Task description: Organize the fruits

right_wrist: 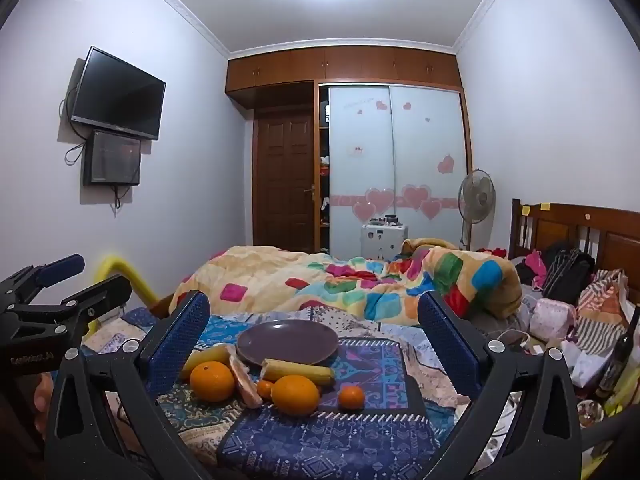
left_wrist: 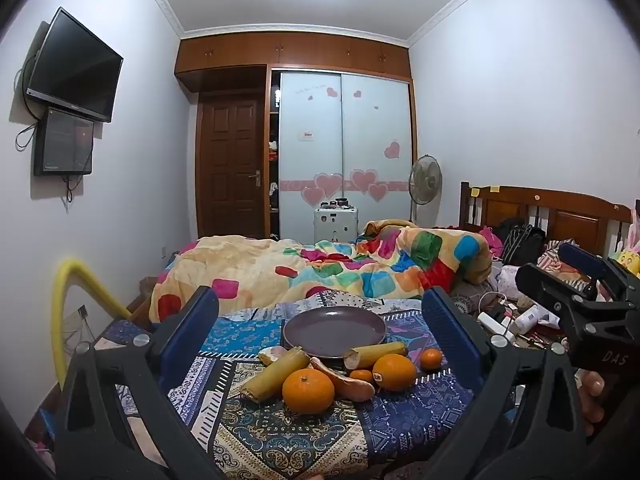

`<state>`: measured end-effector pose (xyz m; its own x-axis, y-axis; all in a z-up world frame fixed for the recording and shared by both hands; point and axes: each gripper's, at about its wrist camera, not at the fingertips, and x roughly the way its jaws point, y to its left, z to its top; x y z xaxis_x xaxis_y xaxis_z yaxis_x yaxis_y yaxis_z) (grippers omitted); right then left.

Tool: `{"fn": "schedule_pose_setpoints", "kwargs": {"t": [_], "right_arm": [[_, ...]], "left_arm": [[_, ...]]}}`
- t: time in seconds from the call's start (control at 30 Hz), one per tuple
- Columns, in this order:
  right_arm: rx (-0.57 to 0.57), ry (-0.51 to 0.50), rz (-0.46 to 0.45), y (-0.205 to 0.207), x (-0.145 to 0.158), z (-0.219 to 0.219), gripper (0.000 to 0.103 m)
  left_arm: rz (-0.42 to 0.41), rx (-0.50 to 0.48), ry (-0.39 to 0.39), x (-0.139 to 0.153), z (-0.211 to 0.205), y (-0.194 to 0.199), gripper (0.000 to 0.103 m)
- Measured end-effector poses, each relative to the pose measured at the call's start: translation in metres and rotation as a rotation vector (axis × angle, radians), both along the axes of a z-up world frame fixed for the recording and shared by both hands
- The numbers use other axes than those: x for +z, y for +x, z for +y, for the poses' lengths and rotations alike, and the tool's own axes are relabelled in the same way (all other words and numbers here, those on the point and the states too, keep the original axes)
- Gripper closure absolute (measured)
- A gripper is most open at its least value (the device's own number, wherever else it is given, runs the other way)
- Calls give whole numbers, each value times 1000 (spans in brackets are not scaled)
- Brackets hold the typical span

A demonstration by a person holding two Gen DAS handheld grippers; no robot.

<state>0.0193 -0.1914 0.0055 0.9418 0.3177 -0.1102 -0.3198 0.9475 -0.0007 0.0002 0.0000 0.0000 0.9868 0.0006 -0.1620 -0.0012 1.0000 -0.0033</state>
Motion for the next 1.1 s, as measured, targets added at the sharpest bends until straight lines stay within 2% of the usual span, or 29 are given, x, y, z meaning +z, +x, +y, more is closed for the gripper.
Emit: {"fn": "schedule_pose_setpoints", "kwargs": {"t": [1.1], "right_arm": [[27,22,2,-2,-1,5,0]], "left_arm": [[-17,10,6,-3,-3,2,0]]}}
